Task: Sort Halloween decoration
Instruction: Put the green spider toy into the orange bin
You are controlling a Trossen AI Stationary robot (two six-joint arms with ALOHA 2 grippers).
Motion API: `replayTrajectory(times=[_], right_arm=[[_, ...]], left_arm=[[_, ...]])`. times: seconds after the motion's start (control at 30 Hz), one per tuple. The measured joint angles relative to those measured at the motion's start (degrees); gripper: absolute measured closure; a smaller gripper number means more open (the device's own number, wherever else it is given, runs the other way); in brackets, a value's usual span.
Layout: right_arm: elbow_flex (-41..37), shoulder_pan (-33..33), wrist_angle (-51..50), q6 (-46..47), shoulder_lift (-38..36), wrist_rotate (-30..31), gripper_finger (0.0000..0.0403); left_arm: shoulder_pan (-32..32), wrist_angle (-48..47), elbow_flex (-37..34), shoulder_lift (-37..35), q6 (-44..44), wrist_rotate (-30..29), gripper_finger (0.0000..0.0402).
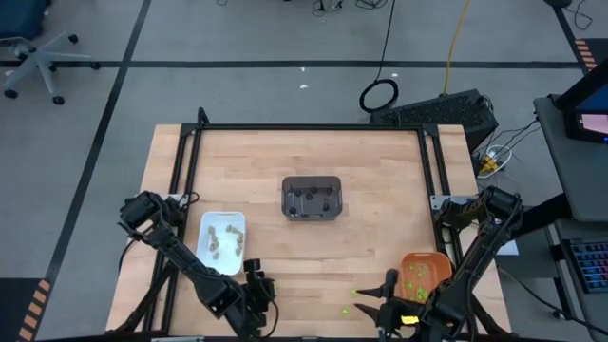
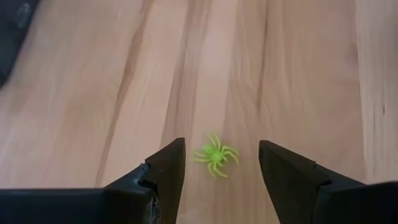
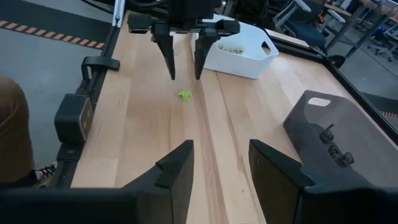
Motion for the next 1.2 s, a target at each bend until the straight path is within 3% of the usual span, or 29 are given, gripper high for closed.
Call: replayTrajectory(times=[0.43, 0.83, 1.2], right_arm=[[0.0, -0.49, 0.02, -0.43, 0.0, -0.04, 0.0264], [0.0, -0.47, 0.05, -1.05, 0.0, -0.09, 0.0264], [0.0, -0.47, 0.04, -1.53, 0.0, -0.11, 0.0264]], left_arm=[[2.85, 1.58, -3.74, 0.04, 0.81, 7.62, 0.0208], [4.68, 1.86, -3.74, 0.58, 1.28, 13.74, 0.0298], [4.72, 4.78, -3.56, 1.97, 6.21, 12.88, 0.0396]])
